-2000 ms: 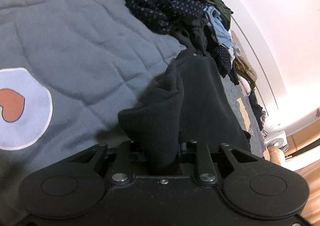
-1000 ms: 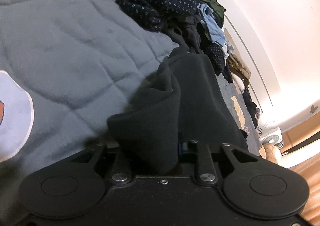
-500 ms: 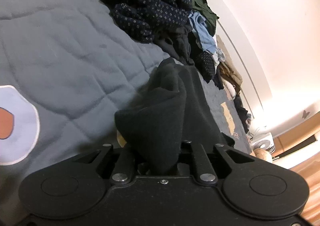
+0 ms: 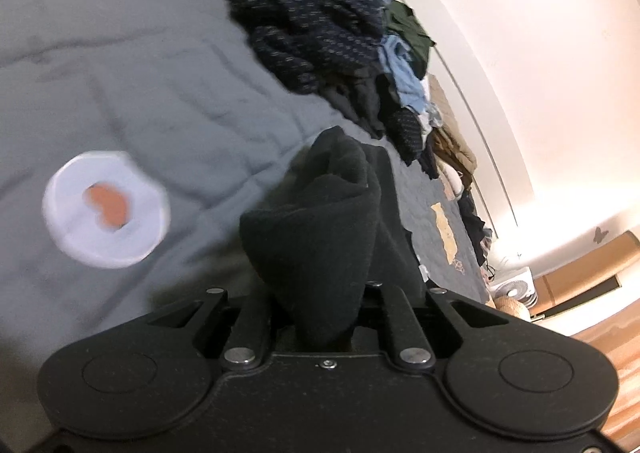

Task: Fold clothes

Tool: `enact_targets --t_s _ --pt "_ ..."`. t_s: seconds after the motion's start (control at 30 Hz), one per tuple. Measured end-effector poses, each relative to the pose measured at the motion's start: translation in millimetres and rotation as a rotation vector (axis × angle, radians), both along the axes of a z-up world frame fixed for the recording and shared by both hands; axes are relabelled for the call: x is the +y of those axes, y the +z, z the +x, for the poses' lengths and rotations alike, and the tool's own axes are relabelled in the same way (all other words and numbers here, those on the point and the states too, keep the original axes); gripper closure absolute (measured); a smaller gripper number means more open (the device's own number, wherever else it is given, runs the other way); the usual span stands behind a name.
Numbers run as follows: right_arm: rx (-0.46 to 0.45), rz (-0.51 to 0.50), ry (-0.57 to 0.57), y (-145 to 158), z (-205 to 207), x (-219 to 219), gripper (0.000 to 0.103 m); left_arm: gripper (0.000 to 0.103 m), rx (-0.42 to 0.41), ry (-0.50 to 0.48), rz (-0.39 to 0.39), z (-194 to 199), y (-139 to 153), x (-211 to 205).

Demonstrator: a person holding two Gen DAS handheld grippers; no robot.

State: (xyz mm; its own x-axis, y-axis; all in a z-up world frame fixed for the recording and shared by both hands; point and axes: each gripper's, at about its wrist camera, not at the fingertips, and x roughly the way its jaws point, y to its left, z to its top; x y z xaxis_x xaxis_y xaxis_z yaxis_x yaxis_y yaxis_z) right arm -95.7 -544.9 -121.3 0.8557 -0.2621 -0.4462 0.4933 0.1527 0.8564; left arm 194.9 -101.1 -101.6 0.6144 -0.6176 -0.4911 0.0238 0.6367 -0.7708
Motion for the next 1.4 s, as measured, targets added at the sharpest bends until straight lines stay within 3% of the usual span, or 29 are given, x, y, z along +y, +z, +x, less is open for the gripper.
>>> enact_targets --t_s 0.7,0.77,0.87,1.07,1.23,1.4 --pt "0.085 -0.077 0.092 8.9 -86.1 60.0 0.083 0.089 0.0 -0.083 0.105 -87.4 4.8 64.2" --pt "0.129 -0.083 0.099 6.7 -87.4 58.8 0.079 0.081 0.017 -0.081 0.133 -89.2 2.3 66.4" --pt "0.192 -0.084 0.104 2.9 -90.5 58.3 0.065 0.075 0.027 -0.063 0.171 -94.0 1.9 72.1" --pt "0.27 -0.108 0.091 5.4 -102.1 71.9 0.05 0.055 0.011 0.001 0.241 -112.0 8.8 84.6" --pt "0.307 -0.149 0.108 11.5 -109.5 85.3 0.048 0.048 -0.043 0.068 0.343 -127.2 20.9 90.6" --pt "0.341 -0.291 0.122 29.8 -117.7 103.0 0.048 0.042 -0.155 0.11 0.442 -136.1 39.9 86.7"
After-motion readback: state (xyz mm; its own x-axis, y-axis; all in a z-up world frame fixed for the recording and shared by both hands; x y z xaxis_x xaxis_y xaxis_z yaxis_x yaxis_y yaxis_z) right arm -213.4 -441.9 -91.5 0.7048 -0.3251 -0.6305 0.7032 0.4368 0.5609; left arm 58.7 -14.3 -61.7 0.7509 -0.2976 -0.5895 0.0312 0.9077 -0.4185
